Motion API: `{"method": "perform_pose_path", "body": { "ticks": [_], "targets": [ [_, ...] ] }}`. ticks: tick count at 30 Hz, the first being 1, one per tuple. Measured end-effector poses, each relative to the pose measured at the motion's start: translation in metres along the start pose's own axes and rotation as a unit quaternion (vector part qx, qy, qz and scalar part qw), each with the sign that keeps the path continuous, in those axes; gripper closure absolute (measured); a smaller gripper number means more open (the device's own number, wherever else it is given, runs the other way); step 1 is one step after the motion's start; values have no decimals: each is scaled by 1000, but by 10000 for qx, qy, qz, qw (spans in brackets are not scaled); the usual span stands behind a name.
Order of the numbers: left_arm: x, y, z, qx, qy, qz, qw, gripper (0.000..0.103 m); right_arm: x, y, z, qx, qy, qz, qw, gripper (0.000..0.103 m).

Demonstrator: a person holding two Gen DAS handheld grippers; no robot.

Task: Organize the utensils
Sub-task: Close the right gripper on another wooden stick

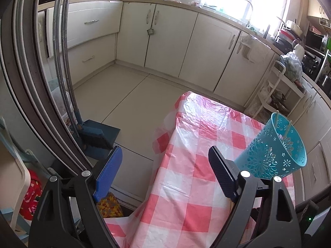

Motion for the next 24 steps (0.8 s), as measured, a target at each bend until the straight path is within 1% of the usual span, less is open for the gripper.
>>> {"method": "perform_pose_path", "body": {
  "ticks": [2, 5, 8, 13, 16, 18, 19, 21, 24],
  "targets": [
    [0, -1, 0, -16, 8, -9, 10000, 22, 1, 8, -5, -14, 39, 111, 9999, 78],
    [1, -1, 0, -32, 19, -28, 10000, 22, 3, 12, -9, -143, 116, 166, 9997, 80],
    [1, -1, -1, -42, 45, -41, 10000, 22, 5, 7, -5, -328, 55, 146, 9993, 81],
    [-1, -3, -2, -55, 43, -101, 9999, 22, 3, -1, -13, -521, 230, 176, 9982, 84],
    [-3, -6, -4, -64, 111, -206, 9997, 22, 3, 2, -19, -677, 234, 475, 9963, 87],
    [-7, -11, -8, -99, 206, -343, 9992, 22, 3, 3, -21, -729, 295, 659, 9947, 90],
    [-11, -16, -9, -114, 252, -459, 9986, 22, 3, 3, -21, -727, 339, 717, 9942, 94],
    [-20, -27, -12, -217, 382, -768, 9961, 22, 2, 1, -19, -709, 434, 864, 9928, 97],
    [-42, -52, -13, -475, 565, -1369, 9878, 22, -1, -6, -12, -680, 536, 1005, 9912, 98]
  ]
}}
Point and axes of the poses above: each gripper's, at about its wrist camera, not at the fingertips, and z roughly against the way its jaws point, y to its left, x to its top, the point moved 3 cm from there along -z, roughly the way its jaws point, and after that the axes turned 13 degrees about x, right-handed, at the moved point
